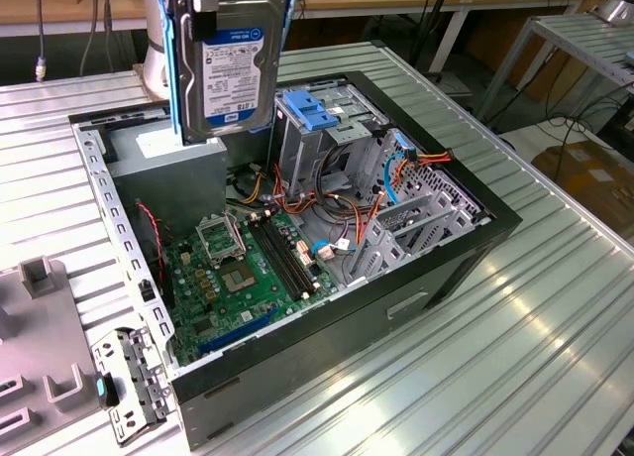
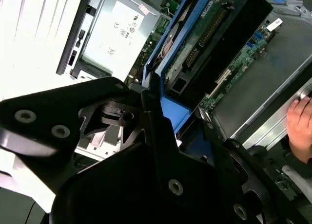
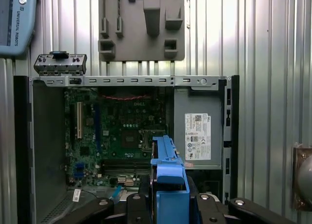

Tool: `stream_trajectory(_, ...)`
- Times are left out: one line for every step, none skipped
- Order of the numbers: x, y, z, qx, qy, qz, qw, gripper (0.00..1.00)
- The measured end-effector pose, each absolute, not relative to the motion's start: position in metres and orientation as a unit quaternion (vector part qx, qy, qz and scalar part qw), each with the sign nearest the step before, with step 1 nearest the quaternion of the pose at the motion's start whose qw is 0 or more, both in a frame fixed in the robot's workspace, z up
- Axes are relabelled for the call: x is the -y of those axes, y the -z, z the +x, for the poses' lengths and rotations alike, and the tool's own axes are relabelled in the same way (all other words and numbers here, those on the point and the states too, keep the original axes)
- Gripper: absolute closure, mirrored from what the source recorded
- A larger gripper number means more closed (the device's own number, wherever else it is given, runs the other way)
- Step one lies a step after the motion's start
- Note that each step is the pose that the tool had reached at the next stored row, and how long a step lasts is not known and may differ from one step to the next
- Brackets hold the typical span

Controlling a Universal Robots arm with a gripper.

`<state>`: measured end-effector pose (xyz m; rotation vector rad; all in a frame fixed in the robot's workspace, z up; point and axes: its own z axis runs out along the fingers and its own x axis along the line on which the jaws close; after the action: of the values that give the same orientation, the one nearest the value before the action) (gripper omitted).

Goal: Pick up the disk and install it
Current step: 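Pick up the disk, then insert the disk into the insertion slot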

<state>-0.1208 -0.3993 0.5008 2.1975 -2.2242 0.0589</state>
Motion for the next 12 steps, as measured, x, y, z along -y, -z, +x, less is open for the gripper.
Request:
stream_trajectory(0.3994,-0.5008,-0.1200,0.711,-0.019,0.703,0.007,0.63)
stream_trajectory(0.3994,-0.5008,-0.1200,0.711,-0.019,0.703,0.007,0.63)
stream_trajectory(0.3993,-0.5008,-0.1193,0.711,-0.019,0.703,0.007,0.63)
stream_trajectory(0.3993,-0.5008,-0.1188,0.711,-0.019,0.703,0.007,0.63)
stream_trajectory(0.3993,-0.5008,-0.1188,0.711,-0.019,0.703,0.007,0.63)
stream_trajectory(0.3993,-0.5008,-0.1187,0.711,-0.019,0.703,0.007,0.63)
stream_trajectory(0.3993,-0.5008,-0.1187,0.711,-0.019,0.703,0.007,0.63)
stream_trajectory(0.3993,-0.5008,-0.1187,0.711,-0.019,0.703,0.007,0.63)
stream_trajectory(0.3993,-0.5008,-0.1187,0.711,-0.019,0.703,0.007,0.63)
stream_trajectory(0.3993,-0.5008,-0.1187,0.711,-0.019,0.703,0.007,0.63)
stream_trajectory(0.3993,-0.5008,-0.1186,0.711,-0.019,0.703,0.007,0.63)
stream_trajectory(0.3994,-0.5008,-0.1186,0.711,-0.019,0.703,0.007,0.63)
